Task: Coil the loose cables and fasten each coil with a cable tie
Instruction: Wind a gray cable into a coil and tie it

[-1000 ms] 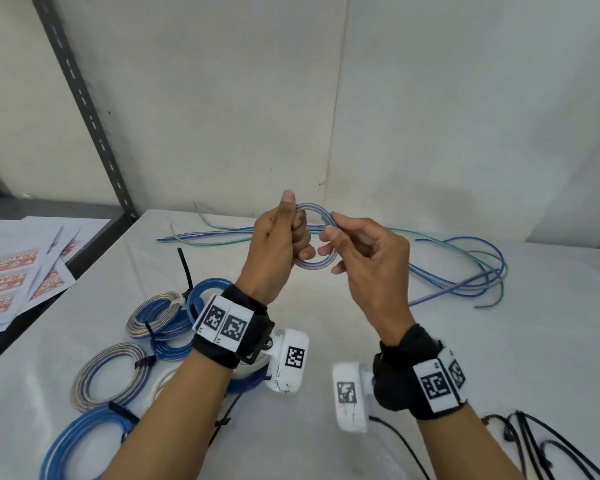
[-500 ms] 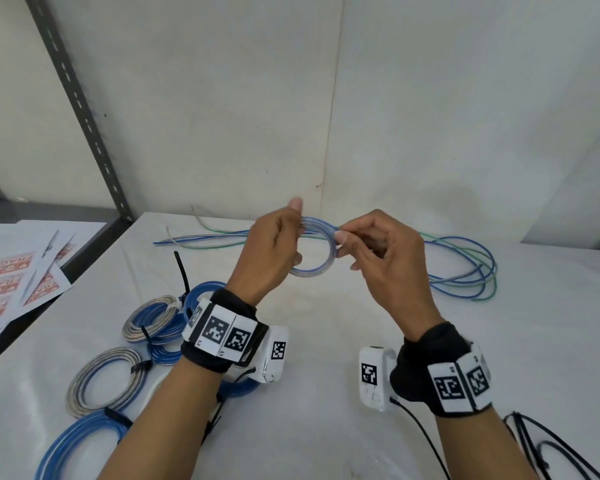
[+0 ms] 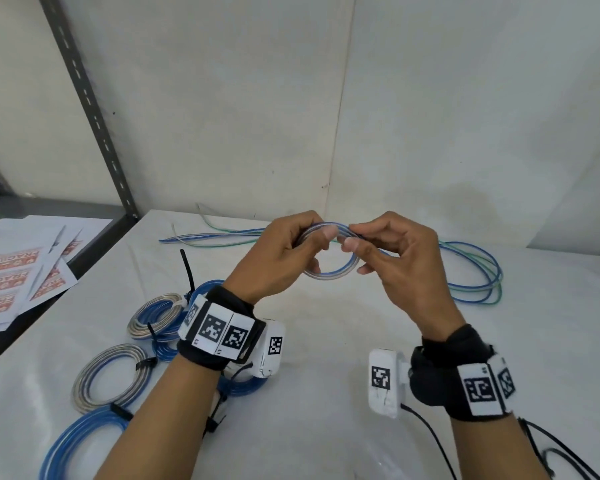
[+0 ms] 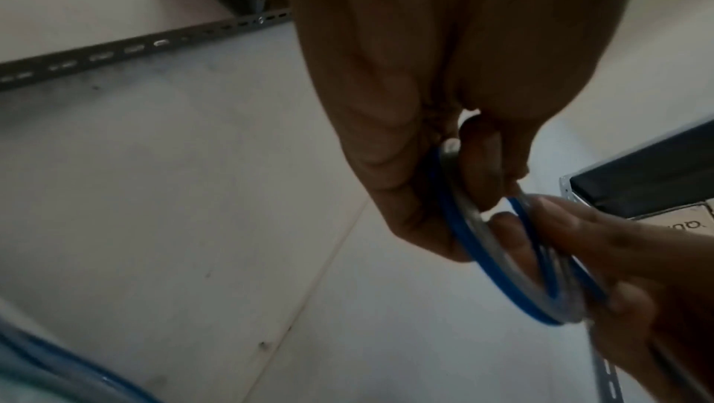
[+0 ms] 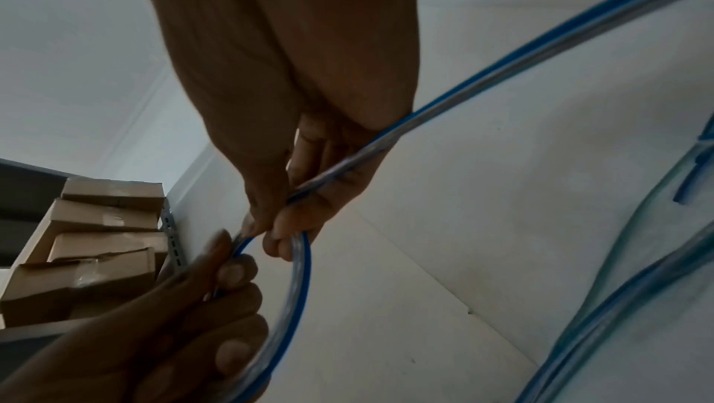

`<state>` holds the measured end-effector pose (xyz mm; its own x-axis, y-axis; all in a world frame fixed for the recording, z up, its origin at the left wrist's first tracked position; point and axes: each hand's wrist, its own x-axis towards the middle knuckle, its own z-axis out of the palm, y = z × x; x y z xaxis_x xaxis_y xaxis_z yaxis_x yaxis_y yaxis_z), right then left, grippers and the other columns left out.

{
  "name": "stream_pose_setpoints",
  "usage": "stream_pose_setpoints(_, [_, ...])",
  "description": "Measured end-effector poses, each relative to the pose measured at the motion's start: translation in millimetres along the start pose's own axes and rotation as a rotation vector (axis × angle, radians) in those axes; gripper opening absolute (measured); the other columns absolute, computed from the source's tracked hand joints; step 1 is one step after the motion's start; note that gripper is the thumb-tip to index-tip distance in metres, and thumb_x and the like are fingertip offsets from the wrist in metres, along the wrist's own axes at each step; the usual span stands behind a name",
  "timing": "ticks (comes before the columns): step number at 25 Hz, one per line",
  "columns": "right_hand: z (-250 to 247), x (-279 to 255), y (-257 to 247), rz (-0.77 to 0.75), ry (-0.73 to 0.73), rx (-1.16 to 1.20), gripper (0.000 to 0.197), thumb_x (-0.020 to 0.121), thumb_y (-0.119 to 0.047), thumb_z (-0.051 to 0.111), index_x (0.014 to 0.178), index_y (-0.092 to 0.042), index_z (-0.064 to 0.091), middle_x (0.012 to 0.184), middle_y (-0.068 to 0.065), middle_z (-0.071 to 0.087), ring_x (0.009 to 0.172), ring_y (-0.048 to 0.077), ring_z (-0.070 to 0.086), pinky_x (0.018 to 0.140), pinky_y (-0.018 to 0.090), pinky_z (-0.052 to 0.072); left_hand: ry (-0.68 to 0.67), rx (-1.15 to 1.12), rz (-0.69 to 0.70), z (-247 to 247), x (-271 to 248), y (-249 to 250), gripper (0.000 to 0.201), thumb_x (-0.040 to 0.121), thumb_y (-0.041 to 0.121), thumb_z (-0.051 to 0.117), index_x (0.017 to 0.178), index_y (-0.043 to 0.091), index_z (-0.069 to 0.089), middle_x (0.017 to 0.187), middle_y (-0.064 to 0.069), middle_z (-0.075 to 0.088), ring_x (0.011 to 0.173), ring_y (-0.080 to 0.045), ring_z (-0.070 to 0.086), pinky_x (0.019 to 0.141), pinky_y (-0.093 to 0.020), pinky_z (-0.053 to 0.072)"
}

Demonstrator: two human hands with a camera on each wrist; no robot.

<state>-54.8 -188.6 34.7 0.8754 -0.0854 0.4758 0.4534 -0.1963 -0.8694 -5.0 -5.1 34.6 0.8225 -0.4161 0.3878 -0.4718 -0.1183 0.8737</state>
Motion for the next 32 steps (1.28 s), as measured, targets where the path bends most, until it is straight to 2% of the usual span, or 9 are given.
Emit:
stream_pose_setpoints(6, [24.5, -2.1, 9.7, 0.014, 0.171, 0.236, 0.011, 0.094, -0.008, 0.068, 0.103, -0.014, 0.072, 0.092, 0.008, 0.079, 0.084, 0.023, 0.077, 0.059, 0.028, 0.059, 0.220, -0.371, 0.053, 5.7, 4.4, -3.7, 0.032, 0.109, 0.023, 0.044, 0.078, 0.015, 0.047, 0.067, -0.008, 0.019, 0.053, -0.014, 0.024, 0.053, -0.028, 0.037])
stream_pose_setpoints(10, [42.4, -4.6, 8.5, -0.003, 0.263, 0.321, 0.015, 0.095, -0.006, 0.066, 0.109, -0.009, 0.071, 0.094, 0.009, 0.079, 0.083, 0.022, 0.076, 0.055, 0.027, 0.057, 0.271, -0.559, 0.028, 16.2, 5.5, -5.1, 0.033, 0.110, 0.027, 0.039, 0.081, 0.013, 0.046, 0.059, 0.004, 0.022, 0.050, -0.012, 0.025, 0.057, -0.027, 0.040])
stream_pose_setpoints(14, [5.6, 2.4, 6.6, -0.038, 0.032, 0.037, 0.014, 0.096, -0.006, 0.067, 0.106, -0.011, 0.075, 0.086, 0.006, 0.078, 0.072, 0.020, 0.073, 0.053, 0.026, 0.052, 0.058, -0.262, -0.060, -0.1, 3.8, -8.1, 0.039, 0.105, 0.035, 0.050, 0.082, 0.006, 0.059, 0.059, -0.005, 0.050, 0.053, -0.021, 0.050, 0.075, -0.046, 0.055])
stream_pose_setpoints(16, [-4.9, 1.8, 6.5, -0.001, -0.147, -0.134, 0.014, 0.095, -0.006, 0.068, 0.099, -0.014, 0.078, 0.084, 0.003, 0.077, 0.070, 0.020, 0.072, 0.054, 0.025, 0.050, -0.124, -0.040, -0.121, -1.7, -0.9, -7.1, 0.041, 0.107, 0.032, 0.048, 0.073, 0.011, 0.058, 0.057, -0.001, 0.046, 0.050, -0.018, 0.048, 0.070, -0.042, 0.054])
stream_pose_setpoints(18, [-5.7, 1.5, 5.5, -0.005, -0.166, -0.172, 0.013, 0.095, -0.008, 0.069, 0.100, -0.016, 0.079, 0.083, 0.000, 0.077, 0.073, 0.019, 0.073, 0.056, 0.024, 0.051, -0.172, -0.007, -0.086, 3.8, -3.3, -4.5, 0.041, 0.109, 0.030, 0.044, 0.071, 0.017, 0.054, 0.059, 0.004, 0.037, 0.050, -0.014, 0.040, 0.063, -0.037, 0.047])
stream_pose_setpoints(22, [8.2, 1.0, 6.1, -0.023, 0.081, 0.053, 0.014, 0.095, -0.009, 0.068, 0.106, -0.013, 0.075, 0.092, 0.004, 0.079, 0.081, 0.019, 0.077, 0.061, 0.028, 0.059, 0.112, -0.376, -0.020, 5.1, 2.2, -2.0, 0.042, 0.109, 0.031, 0.041, 0.069, 0.019, 0.042, 0.065, 0.003, 0.022, 0.054, -0.015, 0.022, 0.057, -0.030, 0.038])
stream_pose_setpoints(25, [37.9, -4.9, 9.2, 0.021, 0.180, 0.239, 0.011, 0.097, -0.008, 0.065, 0.105, -0.009, 0.073, 0.090, 0.009, 0.078, 0.081, 0.021, 0.076, 0.058, 0.028, 0.059, 0.236, -0.541, 0.025, 11.8, 5.0, -1.4, 0.043, 0.109, 0.035, 0.037, 0.073, 0.013, 0.026, 0.068, -0.002, 0.014, 0.053, -0.015, 0.016, 0.056, -0.037, 0.025])
stream_pose_setpoints(28, [34.0, -2.1, 10.9, -0.005, 0.208, 0.221, 0.012, 0.098, -0.010, 0.065, 0.104, -0.009, 0.074, 0.086, 0.011, 0.077, 0.075, 0.019, 0.072, 0.055, 0.027, 0.055, 0.196, -0.535, -0.051, 7.9, 5.0, -2.3, 0.043, 0.109, 0.033, 0.040, 0.071, 0.012, 0.042, 0.059, 0.000, 0.021, 0.049, -0.016, 0.024, 0.059, -0.032, 0.041])
stream_pose_setpoints(32, [2.1, 3.2, 10.9, -0.031, -0.062, -0.108, 0.010, 0.096, -0.010, 0.068, 0.098, -0.013, 0.077, 0.080, 0.003, 0.075, 0.069, 0.021, 0.071, 0.054, 0.025, 0.050, -0.013, -0.185, -0.195, -1.3, 1.4, -2.7, 0.046, 0.107, 0.034, 0.046, 0.073, 0.004, 0.057, 0.053, -0.001, 0.035, 0.046, -0.018, 0.038, 0.068, -0.038, 0.055])
